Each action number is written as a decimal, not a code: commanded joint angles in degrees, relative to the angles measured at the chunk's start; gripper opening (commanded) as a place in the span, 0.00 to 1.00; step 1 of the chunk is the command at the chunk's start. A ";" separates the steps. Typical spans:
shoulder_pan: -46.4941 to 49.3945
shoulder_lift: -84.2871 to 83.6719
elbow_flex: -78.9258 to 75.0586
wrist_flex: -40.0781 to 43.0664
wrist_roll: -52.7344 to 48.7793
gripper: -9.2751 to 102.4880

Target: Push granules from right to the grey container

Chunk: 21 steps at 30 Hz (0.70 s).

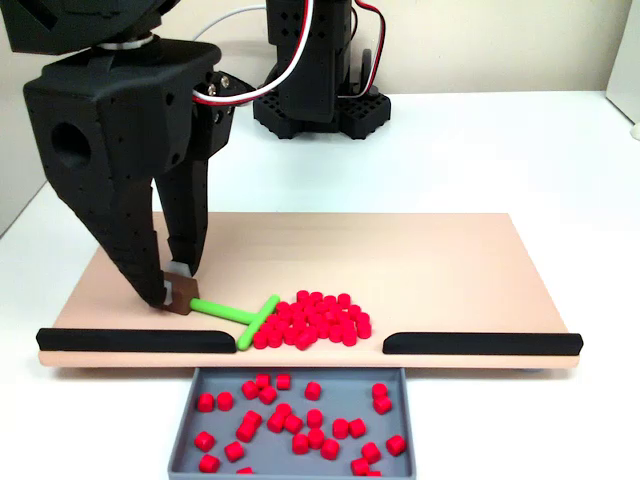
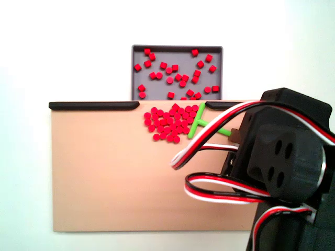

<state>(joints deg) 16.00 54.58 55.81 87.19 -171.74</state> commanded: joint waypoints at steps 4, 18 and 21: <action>-0.97 0.62 -1.14 0.00 1.58 0.08; -1.41 0.44 -1.41 0.00 2.90 0.08; -1.58 0.44 -1.41 0.00 3.52 0.08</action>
<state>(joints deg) 15.12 54.58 55.81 87.01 -168.84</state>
